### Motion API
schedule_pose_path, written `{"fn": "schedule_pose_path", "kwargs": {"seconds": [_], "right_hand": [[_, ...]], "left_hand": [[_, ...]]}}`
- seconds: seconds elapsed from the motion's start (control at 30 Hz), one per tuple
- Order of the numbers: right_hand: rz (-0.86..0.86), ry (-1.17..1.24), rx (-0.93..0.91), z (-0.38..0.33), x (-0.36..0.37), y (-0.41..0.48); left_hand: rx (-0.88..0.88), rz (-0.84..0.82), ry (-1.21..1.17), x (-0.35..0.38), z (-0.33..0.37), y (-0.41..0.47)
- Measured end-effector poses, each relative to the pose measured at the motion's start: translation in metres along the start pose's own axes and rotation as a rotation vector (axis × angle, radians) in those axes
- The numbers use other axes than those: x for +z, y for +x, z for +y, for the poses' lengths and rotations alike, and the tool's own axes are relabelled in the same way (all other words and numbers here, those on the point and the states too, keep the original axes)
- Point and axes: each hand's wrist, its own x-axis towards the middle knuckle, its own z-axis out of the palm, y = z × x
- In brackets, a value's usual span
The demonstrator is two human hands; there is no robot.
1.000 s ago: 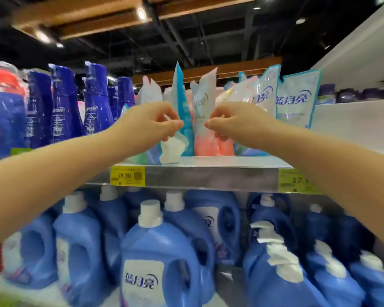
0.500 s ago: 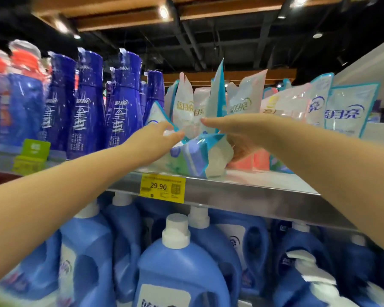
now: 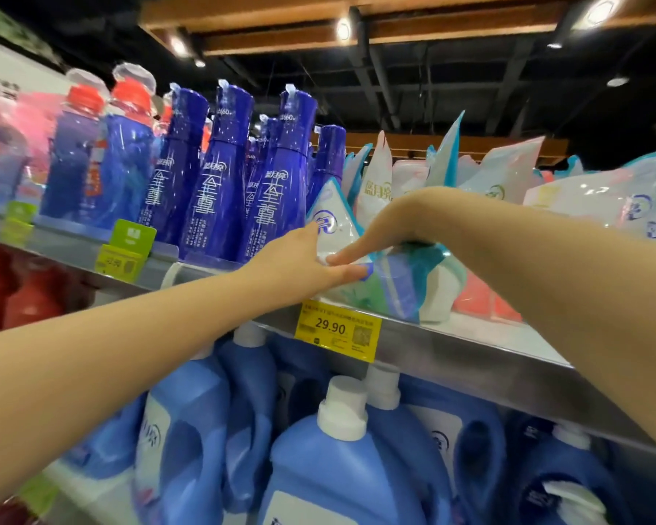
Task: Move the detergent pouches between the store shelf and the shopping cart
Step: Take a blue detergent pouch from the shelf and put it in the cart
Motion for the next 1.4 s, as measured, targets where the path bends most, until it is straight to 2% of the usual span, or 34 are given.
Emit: {"fn": "schedule_pose_path", "kwargs": {"seconds": [0.07,0.23,0.37,0.53,0.67,0.77,0.83,0.87,0.93,1.03,1.17,1.4], "right_hand": [[-0.012,-0.018,-0.011,0.000,0.000,0.001],[0.078,-0.124,-0.051,0.002,0.007,0.008],[0.243,-0.046,-0.100,0.010,0.004,0.004],[0.448,0.377,-0.180,0.038,0.011,0.002],[0.603,0.819,-0.282,0.070,0.023,-0.015],[0.688,1.046,-0.385,0.088,0.032,-0.031],[0.689,1.109,-0.379,0.095,0.035,-0.037],[0.675,1.125,-0.373,0.097,0.036,-0.039],[0.670,1.168,-0.368,0.103,0.037,-0.043],[0.720,1.237,-0.317,0.109,0.040,-0.054],[0.919,1.250,-0.260,0.125,0.044,-0.067],[1.184,1.228,-0.302,0.170,0.022,-0.145]], "left_hand": [[-0.043,-0.014,0.034,0.001,0.001,0.002],[-0.060,-0.040,0.103,0.008,0.003,0.011],[-0.035,-0.031,0.079,0.009,0.006,0.015],[0.020,0.011,-0.081,0.009,0.015,0.015],[-0.054,-0.034,-0.126,0.008,0.031,0.016],[-0.033,-0.205,-0.478,0.009,0.044,0.019],[-0.004,-0.345,-0.769,0.012,0.058,0.016],[0.016,-0.363,-0.869,0.015,0.066,0.015],[0.076,-0.314,-0.962,0.022,0.081,0.016],[0.170,-0.218,-0.966,0.027,0.103,0.016],[0.239,-0.069,-1.004,0.030,0.133,0.014],[0.416,0.084,-1.103,0.013,0.213,-0.021]]}}
